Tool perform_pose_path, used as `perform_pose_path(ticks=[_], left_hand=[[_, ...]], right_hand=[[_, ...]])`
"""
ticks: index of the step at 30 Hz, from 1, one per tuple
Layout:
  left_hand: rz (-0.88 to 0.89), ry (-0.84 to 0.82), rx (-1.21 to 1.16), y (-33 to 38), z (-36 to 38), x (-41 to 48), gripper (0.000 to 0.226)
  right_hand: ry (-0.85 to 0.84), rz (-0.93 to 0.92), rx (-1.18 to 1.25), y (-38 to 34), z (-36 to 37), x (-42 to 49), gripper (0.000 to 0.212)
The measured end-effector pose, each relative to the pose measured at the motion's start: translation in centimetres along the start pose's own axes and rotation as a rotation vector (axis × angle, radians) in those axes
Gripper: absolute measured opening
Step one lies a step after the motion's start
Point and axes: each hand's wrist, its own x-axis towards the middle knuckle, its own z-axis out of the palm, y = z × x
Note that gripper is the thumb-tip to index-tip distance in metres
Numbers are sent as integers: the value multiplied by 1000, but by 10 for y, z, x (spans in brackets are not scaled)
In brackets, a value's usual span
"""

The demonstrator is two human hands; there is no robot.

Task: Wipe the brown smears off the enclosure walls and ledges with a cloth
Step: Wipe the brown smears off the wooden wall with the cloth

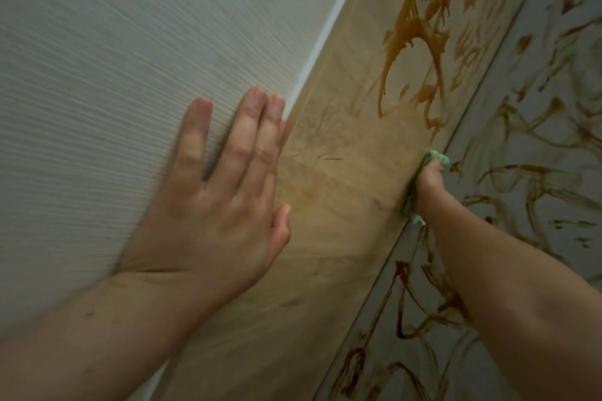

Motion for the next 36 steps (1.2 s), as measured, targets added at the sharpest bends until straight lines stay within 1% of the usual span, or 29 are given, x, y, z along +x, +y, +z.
perform_pose_path(ticks=[1, 2, 3, 4, 5, 6, 7, 8, 9, 10, 11, 12, 13, 14, 17, 18, 19, 21, 22, 23, 24, 25, 27, 28, 30, 32, 34, 36], left_hand=[[-1, -1, -2, 0, 1, 1, 81], [1, -7, -10, -1, 0, 3, 81], [-1, -15, -22, 0, -2, 3, 81], [-3, -18, -13, 0, 0, 2, 81], [-4, -17, 10, 0, 1, 1, 81], [-7, -11, 28, 1, 0, 2, 81], [-5, -5, 35, 1, 0, 2, 81], [-7, 5, 42, 0, 0, 2, 81], [-22, 24, 38, 0, -4, 3, 81], [-27, 29, 36, 0, -5, 5, 81], [-26, 24, 39, 1, -4, 6, 81], [-28, 23, 35, 1, -7, 6, 81], [-22, 27, 35, 0, -7, 6, 81], [-19, 33, 32, -1, -8, 5, 80], [-19, 28, 14, 0, -5, 4, 79], [-20, 23, 14, 0, -4, 5, 78], [-23, 10, 18, -1, -5, 4, 79], [-13, -17, 46, 1, -3, 3, 79], [-9, -26, 52, 1, -3, 3, 79], [-7, -35, 46, 1, -3, 2, 78], [-10, -44, 42, 1, -3, 2, 77], [-11, -44, 40, 1, -2, 1, 76], [-23, -21, 17, 0, -1, 2, 75], [-24, -7, 2, 0, -1, 2, 74], [-20, 23, -26, -1, 1, 3, 71], [-13, 22, -5, -1, 0, 2, 70], [-15, 8, 34, 0, -1, 2, 71], [-23, -14, 40, -1, -3, 3, 71]], right_hand=[[10, 7, -6, -2, 2, -2, 101], [25, -3, -14, 2, 6, 17, 104], [30, -26, 34, 8, 7, 36, 110], [26, -55, 48, 7, 11, 40, 117], [29, -82, 53, 4, 17, 23, 119], [44, -125, 48, -7, 20, -19, 114], [30, -164, 37, -17, 26, -74, 102], [6, -262, -5, -30, 31, -150, 87], [-24, -402, -46, -38, 34, -208, 72], [-71, -532, -91, -38, 39, -247, 63], [-125, -658, -122, -35, 44, -275, 59], [-170, -772, -159, -35, 46, -298, 58], [-203, -840, -183, -35, 48, -310, 57], [-217, -870, -204, -39, 49, -317, 57], [-154, -961, -270, -59, 45, -306, 58], [-134, -951, -293, -65, 42, -292, 59], [-115, -876, -308, -72, 38, -277, 60], [-76, -608, -278, -88, 29, -256, 60], [-69, -508, -271, -92, 26, -257, 60], [-80, -475, -282, -91, 26, -266, 60], [-115, -513, -303, -86, 28, -281, 59], [-174, -592, -327, -75, 29, -299, 59], [-302, -800, -391, -54, 31, -338, 59], [-333, -884, -411, -52, 33, -346, 60], [-281, -962, -397, -88, 40, -344, 60], [-165, -956, -377, -134, 44, -323, 59], [-105, -853, -353, -173, 41, -295, 58], [-82, -745, -337, -186, 36, -275, 57]])
